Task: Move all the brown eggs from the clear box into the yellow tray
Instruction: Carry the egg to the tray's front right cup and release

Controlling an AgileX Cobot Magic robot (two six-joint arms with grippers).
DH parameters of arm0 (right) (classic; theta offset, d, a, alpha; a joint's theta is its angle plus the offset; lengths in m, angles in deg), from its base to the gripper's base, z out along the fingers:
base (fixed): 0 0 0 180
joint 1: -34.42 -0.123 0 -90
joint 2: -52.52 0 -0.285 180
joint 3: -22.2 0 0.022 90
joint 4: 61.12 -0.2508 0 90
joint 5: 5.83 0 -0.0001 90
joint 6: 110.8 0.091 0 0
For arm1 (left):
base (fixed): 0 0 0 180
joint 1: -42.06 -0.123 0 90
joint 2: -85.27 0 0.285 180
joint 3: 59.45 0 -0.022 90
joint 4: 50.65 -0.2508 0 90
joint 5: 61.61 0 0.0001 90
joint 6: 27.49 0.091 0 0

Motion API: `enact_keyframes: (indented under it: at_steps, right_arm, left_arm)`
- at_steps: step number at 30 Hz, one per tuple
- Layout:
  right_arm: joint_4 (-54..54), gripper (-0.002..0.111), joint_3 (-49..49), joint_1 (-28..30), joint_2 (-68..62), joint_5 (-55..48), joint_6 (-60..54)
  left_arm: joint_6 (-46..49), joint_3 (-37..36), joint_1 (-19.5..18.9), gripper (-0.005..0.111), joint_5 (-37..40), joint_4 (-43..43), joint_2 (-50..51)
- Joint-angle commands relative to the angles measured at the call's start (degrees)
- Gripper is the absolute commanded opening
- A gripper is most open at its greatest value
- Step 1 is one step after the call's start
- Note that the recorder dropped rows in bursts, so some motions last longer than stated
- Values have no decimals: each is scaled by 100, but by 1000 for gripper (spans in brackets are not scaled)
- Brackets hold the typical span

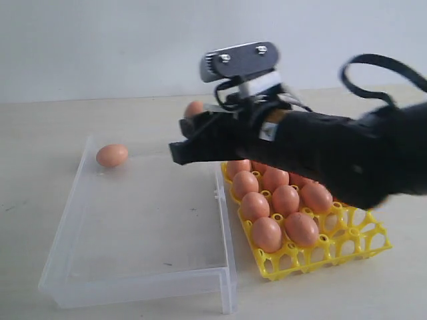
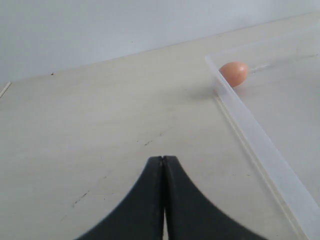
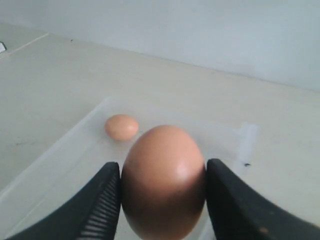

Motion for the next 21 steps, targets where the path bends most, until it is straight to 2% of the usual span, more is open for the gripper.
enact_keyframes:
  at_steps: [1,4,7,11,21]
  right_arm:
    - [-637,0,1651,199,1176,1025,-424]
    - [-1355,0,2762,267,1599,1712,-659]
    - [-1642,0,3263,297,1529,2057,-659]
    - [-2288,0,3476,297,1290,2453,-645]
    - [-2288,0,3464,297,557,2807,-305]
  left_arm:
    - [-28,23,-10,0,-49,44,-35]
    - [-28,23,-10,0,-49,44,-35]
    - [-28,23,-10,0,-49,44,-35]
    - [-28,23,-10,0,-49,44,-35]
    - [-28,23,-10,0,-49,44,-35]
